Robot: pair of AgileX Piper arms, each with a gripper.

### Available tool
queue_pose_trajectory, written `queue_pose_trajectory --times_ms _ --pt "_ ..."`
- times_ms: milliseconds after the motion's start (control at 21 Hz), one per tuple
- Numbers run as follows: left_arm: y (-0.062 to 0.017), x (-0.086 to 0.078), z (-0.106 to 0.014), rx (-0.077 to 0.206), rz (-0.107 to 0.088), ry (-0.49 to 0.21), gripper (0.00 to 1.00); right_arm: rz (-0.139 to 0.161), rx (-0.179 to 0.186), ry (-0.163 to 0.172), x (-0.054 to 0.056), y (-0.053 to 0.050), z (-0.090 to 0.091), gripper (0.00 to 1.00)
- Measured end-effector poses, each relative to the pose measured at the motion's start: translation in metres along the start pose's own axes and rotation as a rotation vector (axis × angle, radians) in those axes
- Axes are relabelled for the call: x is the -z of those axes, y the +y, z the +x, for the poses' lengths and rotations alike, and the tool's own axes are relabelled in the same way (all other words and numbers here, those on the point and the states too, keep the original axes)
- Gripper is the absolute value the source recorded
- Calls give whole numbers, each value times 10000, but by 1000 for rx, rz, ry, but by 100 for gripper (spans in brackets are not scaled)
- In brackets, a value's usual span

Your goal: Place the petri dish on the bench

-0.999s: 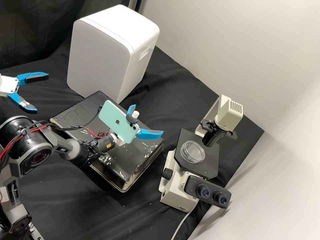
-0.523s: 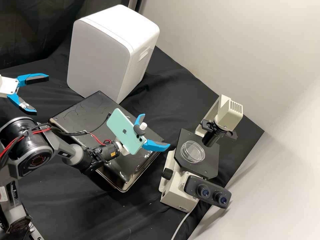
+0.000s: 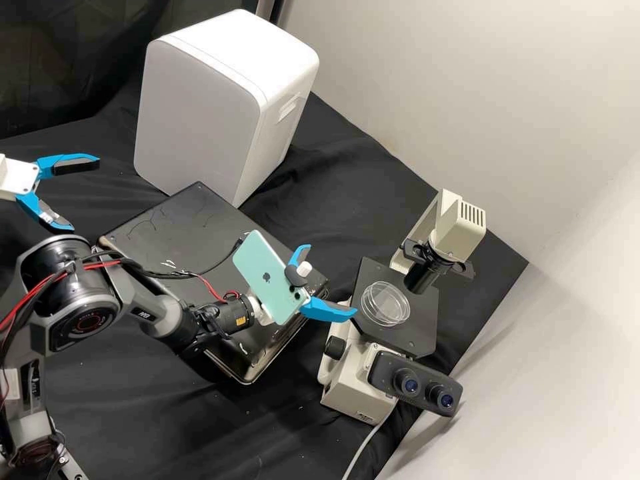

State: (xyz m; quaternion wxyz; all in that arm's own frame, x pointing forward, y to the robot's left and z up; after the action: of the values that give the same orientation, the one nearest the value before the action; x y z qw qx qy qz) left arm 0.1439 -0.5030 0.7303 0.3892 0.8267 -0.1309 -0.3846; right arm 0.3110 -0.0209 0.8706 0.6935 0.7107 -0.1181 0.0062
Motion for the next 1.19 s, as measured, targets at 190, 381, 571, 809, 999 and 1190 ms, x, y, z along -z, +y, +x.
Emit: queue_pose_trajectory --times_ms 190,381,571,809,999,1190 --pt "-14 10 10 4 -9 16 100 0 -23 -13 -49 64 48 100" --pt "-36 14 23 13 -6 26 100 0 -32 -14 -73 79 133 100" --pt "-84 7 56 38 16 26 100 -16 -26 -21 -115 43 221 100" --pt "-113 -5 76 55 35 14 100 -43 -32 -17 -120 43 305 100" --pt "-117 -11 77 56 35 11 100 -61 -27 -24 -153 21 357 100" --pt "-132 -11 83 64 38 12 100 -75 -37 -39 -201 53 362 100"
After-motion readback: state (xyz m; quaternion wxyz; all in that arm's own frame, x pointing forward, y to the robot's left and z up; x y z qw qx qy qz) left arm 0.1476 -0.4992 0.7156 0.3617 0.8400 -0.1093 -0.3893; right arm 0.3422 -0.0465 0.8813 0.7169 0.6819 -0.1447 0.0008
